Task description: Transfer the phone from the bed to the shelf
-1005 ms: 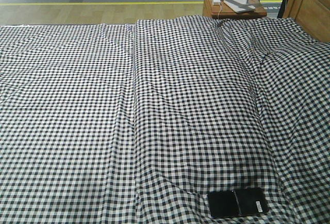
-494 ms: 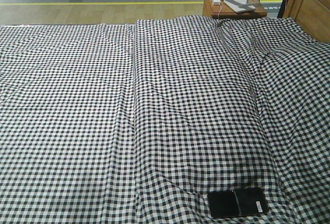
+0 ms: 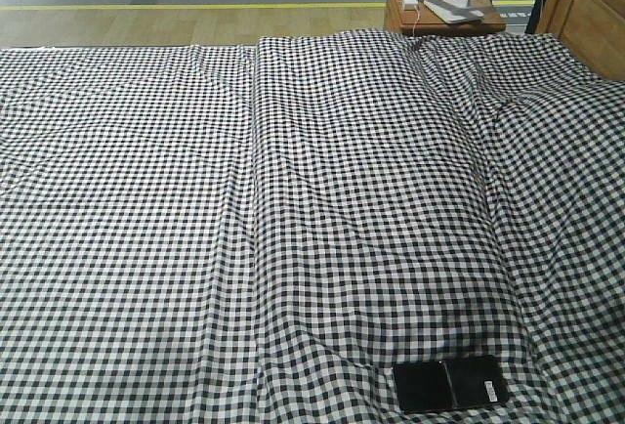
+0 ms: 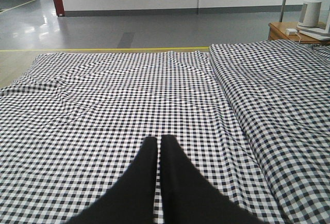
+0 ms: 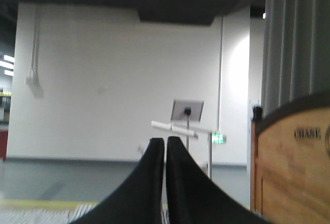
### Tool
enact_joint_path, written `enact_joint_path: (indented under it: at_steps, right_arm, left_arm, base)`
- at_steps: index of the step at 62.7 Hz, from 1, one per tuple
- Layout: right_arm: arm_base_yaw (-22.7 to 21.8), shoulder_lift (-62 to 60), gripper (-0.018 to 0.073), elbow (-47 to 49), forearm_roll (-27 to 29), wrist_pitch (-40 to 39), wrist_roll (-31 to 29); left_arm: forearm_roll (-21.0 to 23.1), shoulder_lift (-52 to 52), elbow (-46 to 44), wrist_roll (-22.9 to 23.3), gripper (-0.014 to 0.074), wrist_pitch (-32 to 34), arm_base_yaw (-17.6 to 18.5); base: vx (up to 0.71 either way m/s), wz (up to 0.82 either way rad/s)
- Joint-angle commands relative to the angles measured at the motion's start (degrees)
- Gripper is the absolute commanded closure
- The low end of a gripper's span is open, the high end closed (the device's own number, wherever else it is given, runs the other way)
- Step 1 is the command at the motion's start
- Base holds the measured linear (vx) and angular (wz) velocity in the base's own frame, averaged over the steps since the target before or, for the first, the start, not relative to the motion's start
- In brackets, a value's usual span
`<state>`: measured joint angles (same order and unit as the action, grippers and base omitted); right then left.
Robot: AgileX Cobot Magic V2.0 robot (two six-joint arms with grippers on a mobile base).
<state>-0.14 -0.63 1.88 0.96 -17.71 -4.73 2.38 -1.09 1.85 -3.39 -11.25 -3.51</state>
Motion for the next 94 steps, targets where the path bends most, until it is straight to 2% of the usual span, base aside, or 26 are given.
enact_joint_path:
  at_steps: [1,9,21,30,41,48,56,65,70,75,85,94]
  right_arm:
    - [-0.38,-0.37,0.0564,6.90,0.00,-3.23,-0.26]
    - [-0.38,1.41,0.0564,14.88,0.00,1.62,-0.39]
    - [-0.38,8.56,0.0550,27.19,0.00,16.44,-0.39]
    - [-0.38,17.08,0.0502,36.58,0.00,31.44,-0.21]
    - [-0.38,28.02,0.0398,43.34,0.00,43.32,-0.21]
    - [-0.38,33.83,0.0288,43.93,0.47,45.68,-0.21]
    - [-0.38,40.30,0.0121,43.93,1.53,48.72,0.24]
    - [-0.38,46.73,-0.0069,43.93,1.53,50.45,4.07]
    - [-0.38,50.24,-0.0137,43.93,1.53,50.45,4.38]
    - [-0.38,53.19,-0.0163,43.93,1.53,50.75,4.38]
    - [-0.38,59.03,-0.0155,43.93,1.53,51.86,7.01]
    - [-0.38,64.11,-0.0145,44.04,1.27,53.72,7.04]
  left_arm:
    - [0.53,-0.48,0.41,0.00,0.0595,3.99,-0.02]
    - [0.53,-0.48,0.41,0.00,0.0595,3.99,-0.02]
    - [0.53,-0.48,0.41,0.00,0.0595,3.99,-0.02]
    - [0.53,-0.48,0.41,0.00,0.0595,3.99,-0.02]
    - [0.53,-0.48,0.41,0.00,0.0595,3.99,-0.02]
    - [0.53,-0.48,0.41,0.00,0.0595,3.99,-0.02]
    - [0.53,-0.48,0.41,0.00,0.0595,3.99,-0.02]
    - [0.53,-0.48,0.41,0.00,0.0595,3.99,-0.02]
    - [0.53,-0.48,0.41,0.00,0.0595,3.99,-0.02]
    - [0.53,-0.48,0.41,0.00,0.0595,3.99,-0.02]
    - [0.53,-0.48,0.41,0.00,0.0595,3.99,-0.02]
    - [0.53,-0.48,0.41,0.00,0.0595,3.99,-0.02]
  base:
    - [0.00,0.00]
    - [0.00,0.00]
    - [0.00,0.00]
    - [0.00,0.00]
    - [0.00,0.00]
    - [0.00,0.00]
    - [0.00,0.00]
    - [0.00,0.00]
    - [0.00,0.00]
    - [0.00,0.00]
    - [0.00,0.00]
    - [0.00,0.00]
